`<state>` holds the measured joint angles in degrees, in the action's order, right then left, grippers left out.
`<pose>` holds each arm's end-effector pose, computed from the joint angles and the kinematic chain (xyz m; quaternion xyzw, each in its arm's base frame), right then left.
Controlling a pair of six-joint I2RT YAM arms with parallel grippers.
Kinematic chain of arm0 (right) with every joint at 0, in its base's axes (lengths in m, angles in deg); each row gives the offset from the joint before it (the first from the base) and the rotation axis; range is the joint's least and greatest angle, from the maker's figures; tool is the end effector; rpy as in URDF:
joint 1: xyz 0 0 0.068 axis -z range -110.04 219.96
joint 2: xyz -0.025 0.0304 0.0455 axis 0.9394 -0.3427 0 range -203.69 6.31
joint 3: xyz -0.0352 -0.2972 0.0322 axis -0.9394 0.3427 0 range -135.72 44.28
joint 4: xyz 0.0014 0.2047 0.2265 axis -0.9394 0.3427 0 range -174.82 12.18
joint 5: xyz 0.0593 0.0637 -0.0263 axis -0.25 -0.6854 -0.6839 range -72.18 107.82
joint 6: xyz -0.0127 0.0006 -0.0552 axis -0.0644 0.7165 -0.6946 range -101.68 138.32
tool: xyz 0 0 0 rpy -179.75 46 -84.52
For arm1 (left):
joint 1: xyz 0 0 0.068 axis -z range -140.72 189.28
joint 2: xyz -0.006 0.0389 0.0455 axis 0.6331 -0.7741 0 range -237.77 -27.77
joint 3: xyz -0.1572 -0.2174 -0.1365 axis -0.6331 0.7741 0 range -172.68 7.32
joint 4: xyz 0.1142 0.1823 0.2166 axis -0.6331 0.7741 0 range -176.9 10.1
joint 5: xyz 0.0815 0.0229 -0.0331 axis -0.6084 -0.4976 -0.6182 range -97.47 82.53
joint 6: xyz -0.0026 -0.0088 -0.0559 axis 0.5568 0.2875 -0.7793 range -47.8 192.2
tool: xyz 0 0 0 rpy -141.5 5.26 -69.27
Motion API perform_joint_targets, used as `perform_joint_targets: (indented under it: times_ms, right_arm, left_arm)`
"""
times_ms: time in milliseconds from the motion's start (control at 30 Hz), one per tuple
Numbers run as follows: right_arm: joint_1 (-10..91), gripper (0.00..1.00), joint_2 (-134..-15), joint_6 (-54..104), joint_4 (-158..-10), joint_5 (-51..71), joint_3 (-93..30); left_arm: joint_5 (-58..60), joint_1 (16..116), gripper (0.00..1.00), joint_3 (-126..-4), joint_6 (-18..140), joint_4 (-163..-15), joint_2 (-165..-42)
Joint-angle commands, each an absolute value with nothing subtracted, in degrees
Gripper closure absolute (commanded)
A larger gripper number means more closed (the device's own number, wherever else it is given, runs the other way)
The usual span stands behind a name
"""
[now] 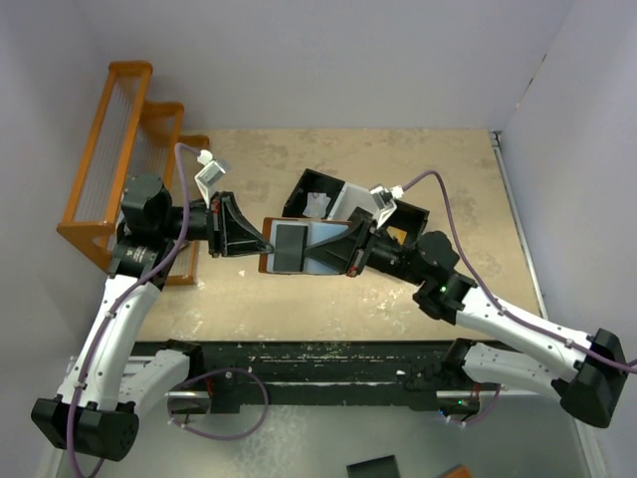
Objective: Take the credit cards out of the card holder
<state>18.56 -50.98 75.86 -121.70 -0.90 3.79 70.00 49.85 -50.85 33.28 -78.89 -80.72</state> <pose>0.1538 0.2132 0.3715 -0.1028 0.5718 0.7122 0.3941 0.1999 -0.0765 0.4297 0.2801 0.6533 -0.6367 0.2989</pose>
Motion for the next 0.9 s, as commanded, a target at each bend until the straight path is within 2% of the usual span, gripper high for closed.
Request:
perform_joint_targets:
  times_ms: [0,433,500,600,867]
  right_arm:
    - [17.14,1.00,-47.07,73.88,-122.38,0.55,3.47]
    - [17.16,1.00,-44.39,73.32,-118.18,1.92,5.29]
    - [17.15,0.81,-45.08,73.14,-118.22,3.02,4.47]
    - [17.14,0.65,-47.01,72.51,-117.88,3.25,2.45]
    - [17.14,0.62,-50.23,71.63,-116.88,3.63,0.66]
  left_arm:
    - [67.18,50.18,1.00,-52.44,34.23,-80.48,-81.29]
    - [67.41,50.18,1.00,-52.85,33.71,-80.90,-81.29]
    - [67.41,50.18,1.00,-52.80,33.54,-81.01,-81.37]
    - [67.49,50.18,1.00,-52.79,33.40,-81.17,-81.38]
    - [67.93,50.18,1.00,-52.71,32.95,-81.45,-80.96]
